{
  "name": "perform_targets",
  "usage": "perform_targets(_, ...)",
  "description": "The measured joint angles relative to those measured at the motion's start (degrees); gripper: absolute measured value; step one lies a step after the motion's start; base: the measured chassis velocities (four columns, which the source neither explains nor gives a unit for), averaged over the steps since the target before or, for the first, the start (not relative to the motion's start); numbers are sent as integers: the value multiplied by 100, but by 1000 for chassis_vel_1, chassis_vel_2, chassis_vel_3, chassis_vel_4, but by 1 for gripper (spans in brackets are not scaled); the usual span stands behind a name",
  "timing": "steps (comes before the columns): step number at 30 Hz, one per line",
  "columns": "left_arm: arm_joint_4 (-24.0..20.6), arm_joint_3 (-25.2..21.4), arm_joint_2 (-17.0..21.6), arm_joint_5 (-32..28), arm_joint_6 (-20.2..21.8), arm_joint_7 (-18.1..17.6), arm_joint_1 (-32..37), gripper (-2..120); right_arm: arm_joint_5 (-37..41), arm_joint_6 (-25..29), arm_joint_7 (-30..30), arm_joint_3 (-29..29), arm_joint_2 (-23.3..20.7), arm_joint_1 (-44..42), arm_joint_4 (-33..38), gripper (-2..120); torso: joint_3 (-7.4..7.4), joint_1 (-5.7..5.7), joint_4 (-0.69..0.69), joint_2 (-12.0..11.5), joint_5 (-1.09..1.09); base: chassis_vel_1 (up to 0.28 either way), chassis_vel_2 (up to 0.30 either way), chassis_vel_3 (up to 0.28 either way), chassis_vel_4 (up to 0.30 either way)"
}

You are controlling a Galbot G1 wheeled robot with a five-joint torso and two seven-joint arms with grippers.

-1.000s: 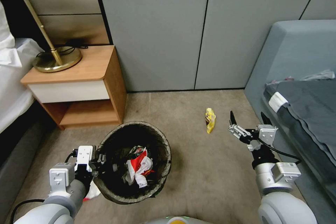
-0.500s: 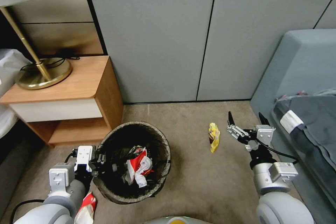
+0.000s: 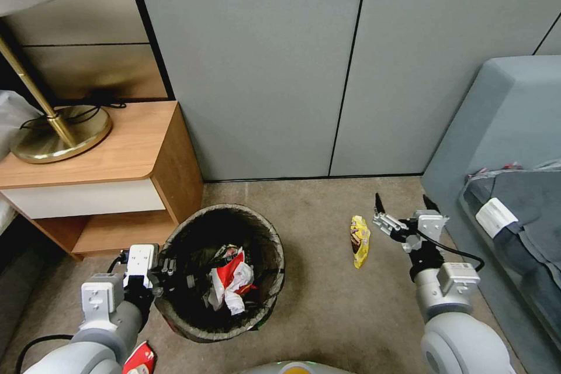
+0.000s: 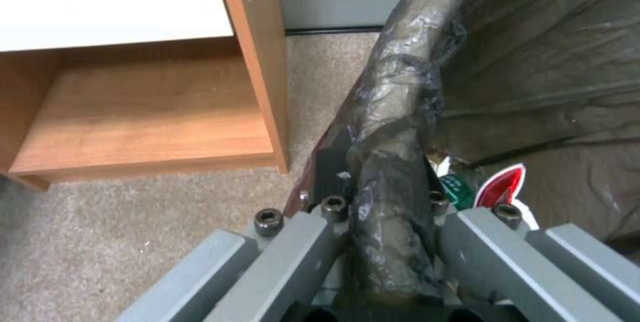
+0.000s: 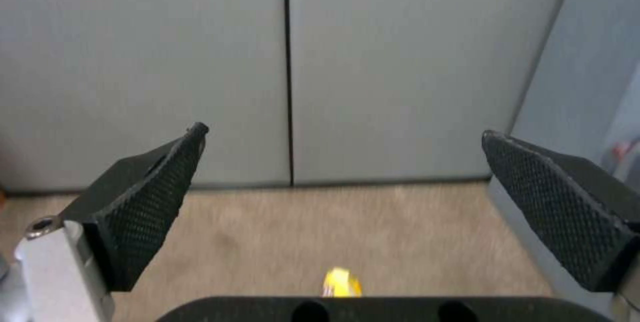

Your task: Pick up the trash bin, then pick up the garbage from the floor and place it into the trash bin.

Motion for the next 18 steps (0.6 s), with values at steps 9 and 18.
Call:
perform_targets(9,0,-1,17,-47,0,1,6,1,441,-615,-458,-13,-66,396,-978,100,0,0,-1,0,0,0,0,0,0)
perform_targets(18,0,11,44,-66,0,-1,16,1,1248,-1013,-579,-215,-98,987,-1963,100,0,0,-1,0,0,0,0,0,0)
